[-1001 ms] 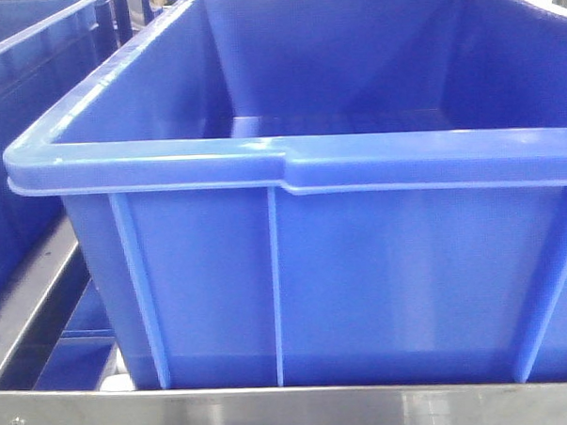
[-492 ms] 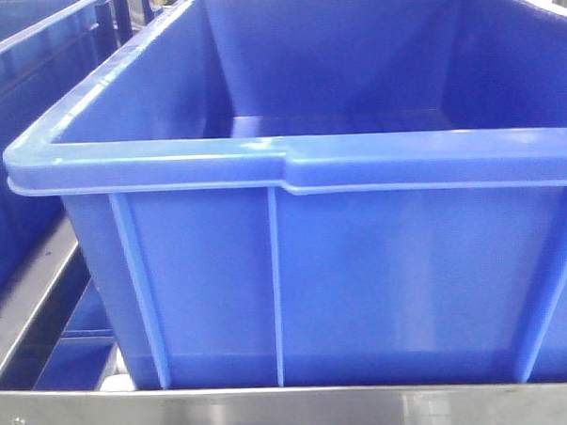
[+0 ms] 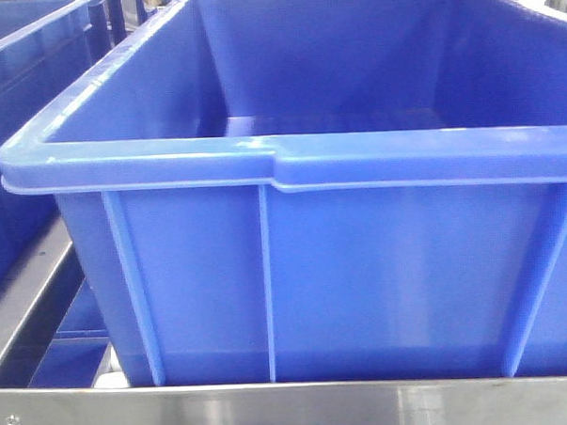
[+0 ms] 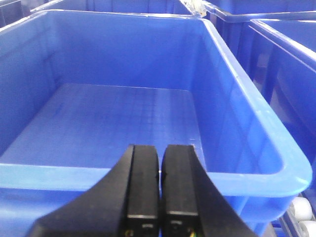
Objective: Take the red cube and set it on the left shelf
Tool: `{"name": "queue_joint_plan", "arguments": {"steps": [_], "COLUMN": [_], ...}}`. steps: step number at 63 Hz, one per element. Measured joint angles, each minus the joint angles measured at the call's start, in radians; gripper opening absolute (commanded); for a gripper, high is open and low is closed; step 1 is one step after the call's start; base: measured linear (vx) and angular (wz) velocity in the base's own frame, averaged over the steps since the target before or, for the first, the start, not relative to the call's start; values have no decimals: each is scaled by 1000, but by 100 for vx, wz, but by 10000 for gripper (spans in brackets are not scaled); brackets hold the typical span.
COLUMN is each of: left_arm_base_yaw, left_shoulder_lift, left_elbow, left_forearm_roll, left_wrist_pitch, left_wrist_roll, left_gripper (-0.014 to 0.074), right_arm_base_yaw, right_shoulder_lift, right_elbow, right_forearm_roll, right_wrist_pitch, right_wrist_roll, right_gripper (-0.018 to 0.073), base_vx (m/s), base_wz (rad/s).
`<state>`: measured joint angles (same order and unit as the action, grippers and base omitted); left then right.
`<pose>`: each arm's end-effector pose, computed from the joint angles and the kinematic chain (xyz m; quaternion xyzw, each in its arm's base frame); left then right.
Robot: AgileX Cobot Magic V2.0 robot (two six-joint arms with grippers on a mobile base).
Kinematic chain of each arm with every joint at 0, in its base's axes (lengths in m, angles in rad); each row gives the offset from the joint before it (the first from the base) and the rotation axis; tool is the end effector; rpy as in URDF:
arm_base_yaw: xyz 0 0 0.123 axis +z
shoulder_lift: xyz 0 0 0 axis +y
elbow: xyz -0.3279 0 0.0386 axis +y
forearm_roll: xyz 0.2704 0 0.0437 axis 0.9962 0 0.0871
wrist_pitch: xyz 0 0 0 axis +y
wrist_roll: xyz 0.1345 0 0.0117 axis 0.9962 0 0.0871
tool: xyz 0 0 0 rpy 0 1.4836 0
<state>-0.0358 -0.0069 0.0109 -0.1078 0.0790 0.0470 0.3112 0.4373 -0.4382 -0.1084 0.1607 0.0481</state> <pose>0.0773 -0.0039 0.2025 -0.0057 0.7054 -0.0371 0.7078 0.1190 0.0358 0.3311 -0.1289 0.7205 0.0794 0.6767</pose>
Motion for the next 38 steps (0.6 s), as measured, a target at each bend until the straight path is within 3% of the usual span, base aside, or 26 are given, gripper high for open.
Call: {"name": "queue_joint_plan", "arguments": {"steps": [10,19,38], "left_arm_base_yaw": [0,0,0], "left_shoulder_lift": [0,0,0], "left_elbow": [0,0,0], "left_forearm_roll": [0,0,0], "left_wrist_pitch": [0,0,0], "left_wrist_roll": [0,0,0], "left_gripper": [102,102,102], "right_arm_base_yaw": [-145,-239,-319], "right_shoulder_lift": [-94,-239,-444], "right_elbow": [117,221,407], "right_forearm_roll": [25,48,86], "right_wrist_pitch": [-126,-161,-161], "right_wrist_roll": [0,0,0], "right_gripper": [57,57,57], "base_vx": [0,0,0], "base_wz": [0,0,0]}}
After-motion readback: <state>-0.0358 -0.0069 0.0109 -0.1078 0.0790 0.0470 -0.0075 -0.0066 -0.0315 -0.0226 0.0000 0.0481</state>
